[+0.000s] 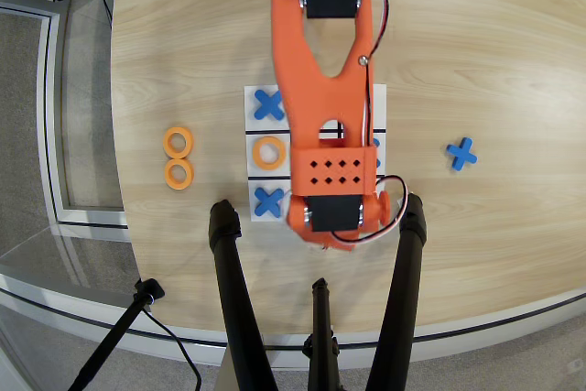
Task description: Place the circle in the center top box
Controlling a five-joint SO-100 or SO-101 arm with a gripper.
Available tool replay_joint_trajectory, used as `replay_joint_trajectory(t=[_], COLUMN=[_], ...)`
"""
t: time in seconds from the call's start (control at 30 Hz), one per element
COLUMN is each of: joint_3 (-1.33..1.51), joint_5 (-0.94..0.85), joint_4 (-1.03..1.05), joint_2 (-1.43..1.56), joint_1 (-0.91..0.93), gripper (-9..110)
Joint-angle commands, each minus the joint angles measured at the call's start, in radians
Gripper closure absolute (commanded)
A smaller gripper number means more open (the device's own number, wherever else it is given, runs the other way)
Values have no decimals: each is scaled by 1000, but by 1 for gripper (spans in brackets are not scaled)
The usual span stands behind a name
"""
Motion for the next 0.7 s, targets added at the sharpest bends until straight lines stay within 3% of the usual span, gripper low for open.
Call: replay_joint_trajectory(t=[0.0, 0.1, 0.3, 0.67], joint_3=[-81, 12, 541, 1606], joint_5=[-5, -5, -77, -285], joint_4=[112, 202, 213, 18], joint_2=[146, 308, 770, 1795], joint_1=[34, 49, 49, 31], gripper=[88, 88, 88, 88])
